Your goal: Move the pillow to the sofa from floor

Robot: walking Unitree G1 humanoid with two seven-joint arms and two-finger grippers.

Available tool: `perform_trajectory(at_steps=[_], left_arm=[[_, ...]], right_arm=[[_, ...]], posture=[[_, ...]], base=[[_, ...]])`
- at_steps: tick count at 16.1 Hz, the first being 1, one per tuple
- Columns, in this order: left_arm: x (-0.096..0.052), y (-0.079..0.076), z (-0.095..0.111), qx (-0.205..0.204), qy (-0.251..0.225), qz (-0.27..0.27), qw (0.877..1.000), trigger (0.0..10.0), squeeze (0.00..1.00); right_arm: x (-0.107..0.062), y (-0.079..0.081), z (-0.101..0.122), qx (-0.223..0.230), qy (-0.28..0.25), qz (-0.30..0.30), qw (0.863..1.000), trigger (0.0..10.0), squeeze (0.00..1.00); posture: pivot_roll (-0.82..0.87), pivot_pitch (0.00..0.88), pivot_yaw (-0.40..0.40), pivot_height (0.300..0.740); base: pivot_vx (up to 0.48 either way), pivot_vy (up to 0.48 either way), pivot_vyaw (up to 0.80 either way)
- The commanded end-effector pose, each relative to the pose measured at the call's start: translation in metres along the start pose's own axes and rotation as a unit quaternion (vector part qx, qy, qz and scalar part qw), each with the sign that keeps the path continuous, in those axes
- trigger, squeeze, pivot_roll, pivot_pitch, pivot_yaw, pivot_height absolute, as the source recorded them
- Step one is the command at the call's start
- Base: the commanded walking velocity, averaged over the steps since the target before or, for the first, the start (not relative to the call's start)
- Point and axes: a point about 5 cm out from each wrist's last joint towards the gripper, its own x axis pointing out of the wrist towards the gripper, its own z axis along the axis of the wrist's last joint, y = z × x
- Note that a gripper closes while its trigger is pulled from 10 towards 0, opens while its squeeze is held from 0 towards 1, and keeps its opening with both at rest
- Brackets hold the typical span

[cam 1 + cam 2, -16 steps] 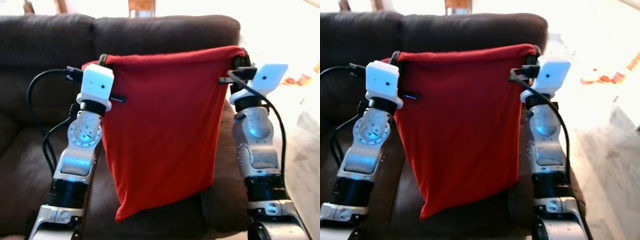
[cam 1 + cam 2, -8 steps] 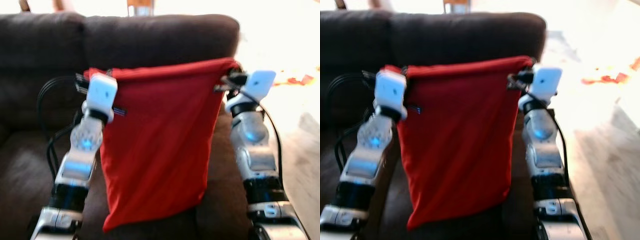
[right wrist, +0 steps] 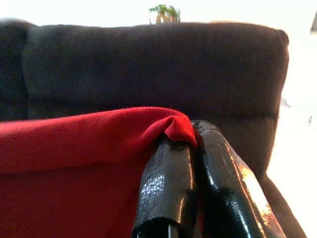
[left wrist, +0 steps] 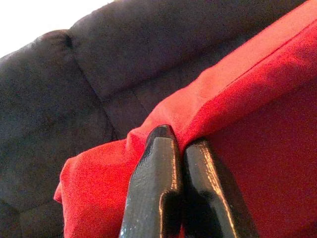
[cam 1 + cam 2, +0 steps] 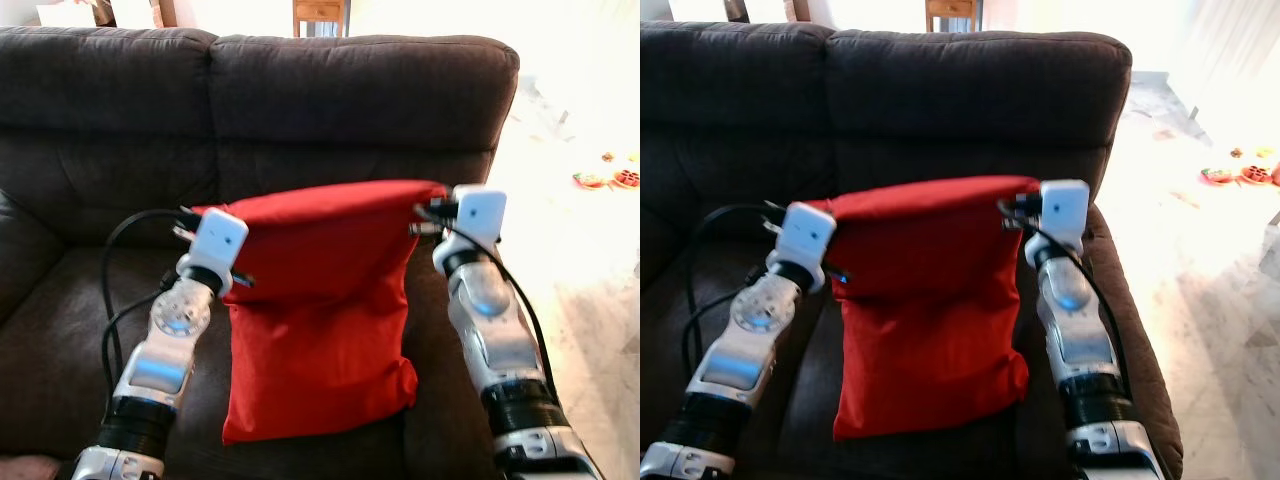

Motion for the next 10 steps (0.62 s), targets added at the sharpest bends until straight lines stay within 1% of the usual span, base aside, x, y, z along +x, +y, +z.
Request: perform_trajectory(at_steps=[1,3,4,5,6,7,10], left_arm=[[-0.003,-0.003,-0.008,0.005,0.021,-0.011,1.0,10.0,0.0],[-0.005,-0.009,-0.016,0.002,0.038,-0.02,0.999,10.0,0.0],[-0.006,-0.012,-0.019,0.003,0.041,-0.022,0.999,10.0,0.41],[-0.006,-0.013,-0.019,0.004,0.041,-0.023,0.999,10.0,0.98],[-0.007,-0.015,-0.018,0.002,0.038,-0.026,0.999,10.0,1.0],[-0.007,-0.016,-0.017,-0.001,0.035,-0.026,0.999,10.0,1.0],[-0.007,-0.015,-0.019,-0.001,0.035,-0.019,0.999,10.0,1.0]], right_arm=[[-0.001,-0.006,-0.003,-0.009,0.008,-0.012,1.0,10.0,0.0],[-0.005,-0.006,-0.016,-0.013,0.032,-0.005,0.999,10.0,0.0],[-0.006,-0.005,-0.021,-0.014,0.042,-0.004,0.999,10.0,0.0],[-0.007,-0.006,-0.025,-0.012,0.049,-0.006,0.999,10.0,0.0],[-0.008,-0.005,-0.027,0.001,0.053,-0.003,0.999,10.0,0.0],[-0.008,-0.004,-0.027,0.001,0.053,-0.003,0.999,10.0,1.0],[-0.007,-0.003,-0.025,0.007,0.045,-0.002,0.999,10.0,1.0]], posture=[[0.01,0.075,-0.013,0.74],[0.01,0.075,-0.014,0.74],[0.01,0.076,-0.014,0.74],[0.01,0.076,-0.014,0.74],[0.02,0.076,-0.015,0.74],[0.02,0.076,-0.015,0.74],[0.02,0.075,-0.014,0.74]], base=[[0.0,0.0,0.0],[0.0,0.0,0.0],[0.0,0.0,0.0],[0.0,0.0,0.0],[0.0,0.0,0.0],[0.0,0.0,0.0],[0.0,0.0,0.0]])
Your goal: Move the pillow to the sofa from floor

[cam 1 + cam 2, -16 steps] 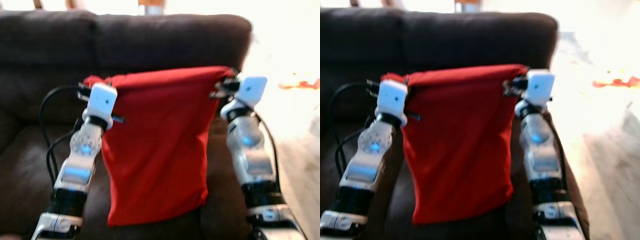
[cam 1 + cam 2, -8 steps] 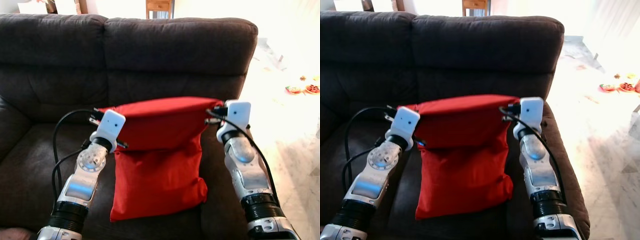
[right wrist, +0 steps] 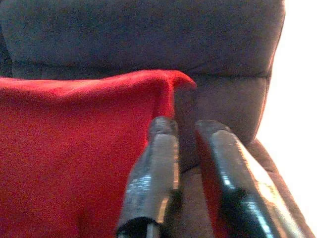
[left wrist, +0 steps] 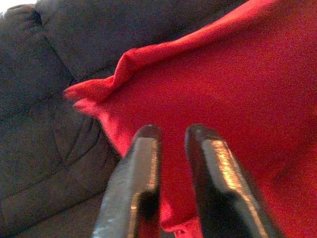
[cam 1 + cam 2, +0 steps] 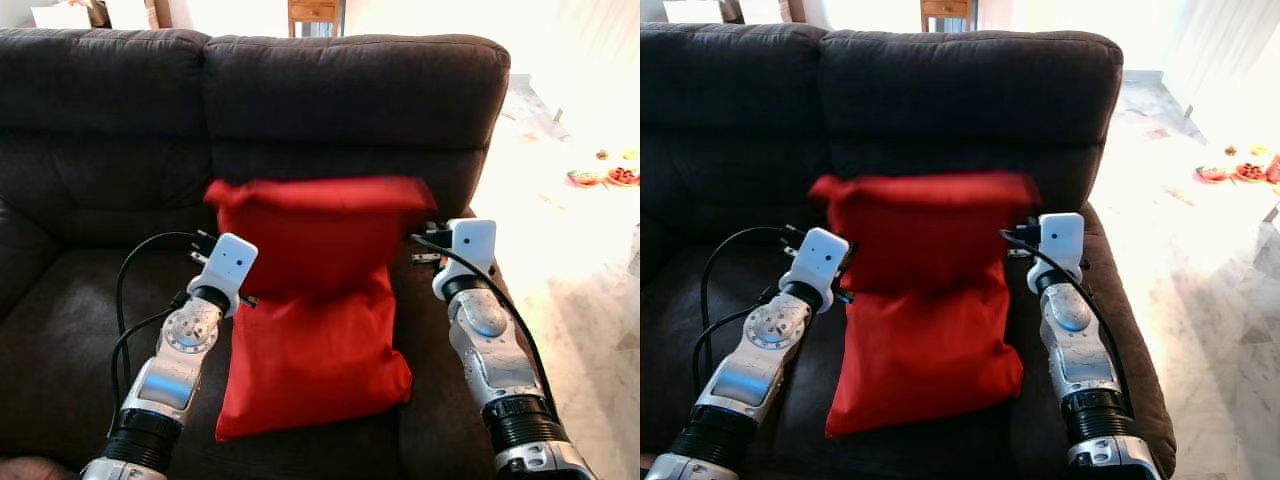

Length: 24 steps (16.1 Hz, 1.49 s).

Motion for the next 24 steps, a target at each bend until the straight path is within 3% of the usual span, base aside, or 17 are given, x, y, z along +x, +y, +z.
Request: perform_trajectory(at_steps=[1,2,3,4,7,8,9,11,13,16,17,18,22,24], left_arm=[[-0.001,0.0,-0.004,0.002,0.003,0.004,1.0,10.0,1.0],[-0.001,0.001,-0.004,0.001,0.004,0.007,1.0,10.0,1.0],[-0.001,0.002,-0.006,-0.002,0.003,0.013,1.0,10.0,1.0],[-0.002,0.002,-0.011,-0.015,0.011,0.021,1.0,10.0,0.0],[-0.018,0.007,-0.067,-0.026,0.118,0.05,0.991,10.0,0.0],[-0.021,0.008,-0.075,-0.027,0.135,0.053,0.989,10.0,0.0],[-0.035,0.007,-0.103,-0.082,0.191,0.075,0.975,10.0,0.0],[-0.04,0.005,-0.112,-0.086,0.209,0.073,0.971,10.0,0.0],[-0.059,-0.008,-0.14,-0.075,0.276,0.053,0.957,10.0,0.0],[-0.079,-0.018,-0.161,-0.094,0.324,0.054,0.94,10.0,0.0],[-0.097,-0.026,-0.177,-0.124,0.359,0.066,0.923,10.0,0.0],[-0.105,-0.029,-0.183,-0.135,0.373,0.071,0.915,10.0,0.0],[-0.119,-0.038,-0.192,-0.134,0.397,0.058,0.906,10.0,0.0],[-0.128,-0.043,-0.198,-0.137,0.413,0.053,0.899,10.0,0.0]], right_arm=[[0.001,-0.001,0.0,0.004,-0.002,-0.001,1.0,10.0,1.0],[0.001,-0.001,-0.002,0.0,0.003,-0.002,1.0,10.0,1.0],[0.001,-0.002,-0.006,-0.006,0.011,-0.006,1.0,10.0,0.93],[0.0,-0.004,-0.012,-0.014,0.025,-0.008,1.0,10.0,0.0],[-0.012,-0.016,-0.052,-0.04,0.103,-0.017,0.994,10.0,0.0],[-0.014,-0.018,-0.06,-0.04,0.118,-0.018,0.992,10.0,0.0],[-0.031,-0.03,-0.091,-0.046,0.179,-0.029,0.982,10.0,0.0],[-0.04,-0.034,-0.104,-0.045,0.208,-0.033,0.977,10.0,0.0],[-0.074,-0.049,-0.143,-0.063,0.298,-0.053,0.951,10.0,0.0],[-0.098,-0.058,-0.164,-0.088,0.343,-0.063,0.933,10.0,0.0],[-0.119,-0.058,-0.18,-0.087,0.379,-0.06,0.919,10.0,0.0],[-0.128,-0.058,-0.187,-0.082,0.395,-0.06,0.913,10.0,0.0],[-0.144,-0.063,-0.196,-0.079,0.413,-0.069,0.905,10.0,0.0],[-0.161,-0.071,-0.203,-0.074,0.435,-0.084,0.894,10.0,0.0]], posture=[[0.02,0.073,-0.015,0.74],[0.02,0.073,-0.015,0.74],[0.02,0.073,-0.016,0.74],[0.02,0.073,-0.016,0.74],[0.01,0.073,-0.015,0.74],[0.01,0.073,-0.014,0.74],[0.02,0.075,-0.014,0.74],[0.01,0.075,-0.015,0.74],[0.01,0.075,-0.014,0.74],[0.01,0.073,-0.013,0.74],[0.01,0.071,-0.015,0.74],[0.01,0.071,-0.015,0.74],[0.01,0.049,-0.017,0.74],[0.01,0.032,-0.016,0.74]], base=[[0.0,0.0,0.0],[0.0,0.0,0.0],[0.0,0.0,0.0],[0.0,0.0,0.0],[0.0,0.0,0.0],[0.0,0.0,0.0],[0.0,0.0,0.0],[0.0,0.0,0.0],[0.0,0.0,0.0],[0.0,0.0,0.0],[0.0,0.0,0.0],[0.0,0.0,0.0],[0.0,0.0,0.0],[0.0,0.0,0.0]])
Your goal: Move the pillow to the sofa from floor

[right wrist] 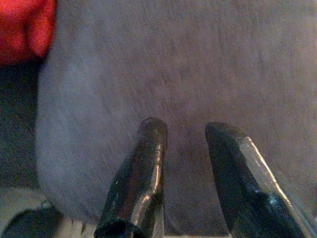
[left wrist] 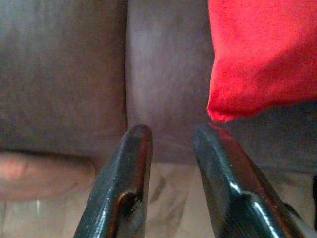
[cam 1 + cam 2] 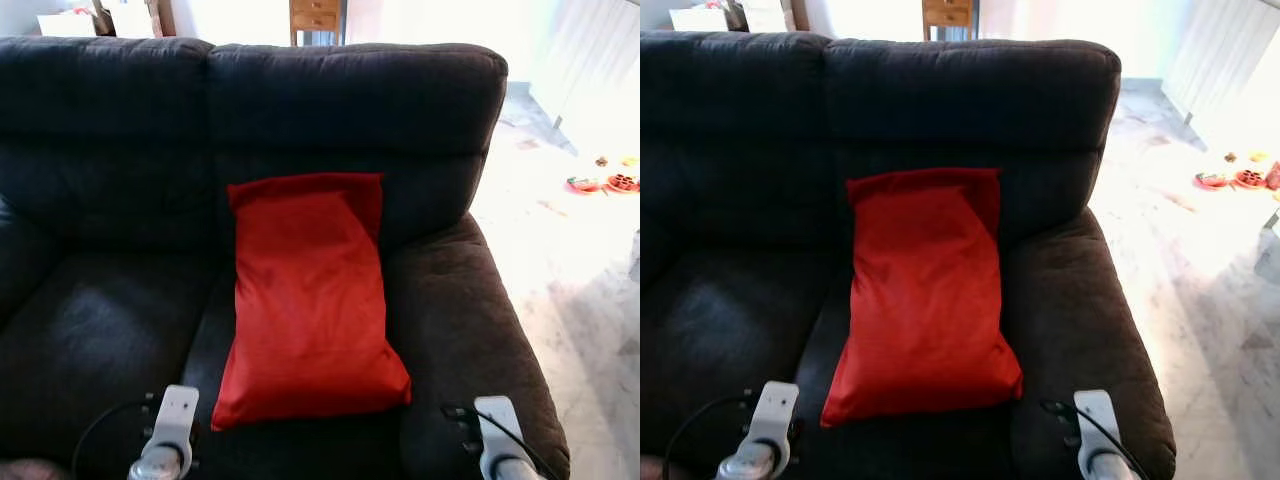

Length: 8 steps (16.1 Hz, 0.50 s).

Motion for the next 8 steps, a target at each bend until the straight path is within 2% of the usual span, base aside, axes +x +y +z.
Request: perform_trajectory(at_steps=[1,6,8], left_arm=[[-0.001,0.0,-0.007,-0.006,0.011,0.001,1.0,10.0,0.0],[-0.005,-0.007,-0.017,-0.021,0.02,-0.003,1.0,10.0,0.0],[-0.005,-0.01,-0.019,-0.017,0.021,-0.006,1.0,10.0,0.0]], right_arm=[[-0.001,-0.005,-0.006,0.011,0.007,-0.005,1.0,10.0,0.0],[-0.005,0.013,-0.021,0.025,0.025,0.039,0.999,10.0,0.0],[-0.008,0.012,-0.031,0.028,0.041,0.045,0.998,10.0,0.0]], posture=[[0.01,0.032,-0.016,0.74],[0.01,0.013,-0.012,0.74],[0.01,0.013,-0.012,0.74]], base=[[0.0,0.0,0.0],[0.0,0.0,0.0],[0.0,0.0,0.0]])
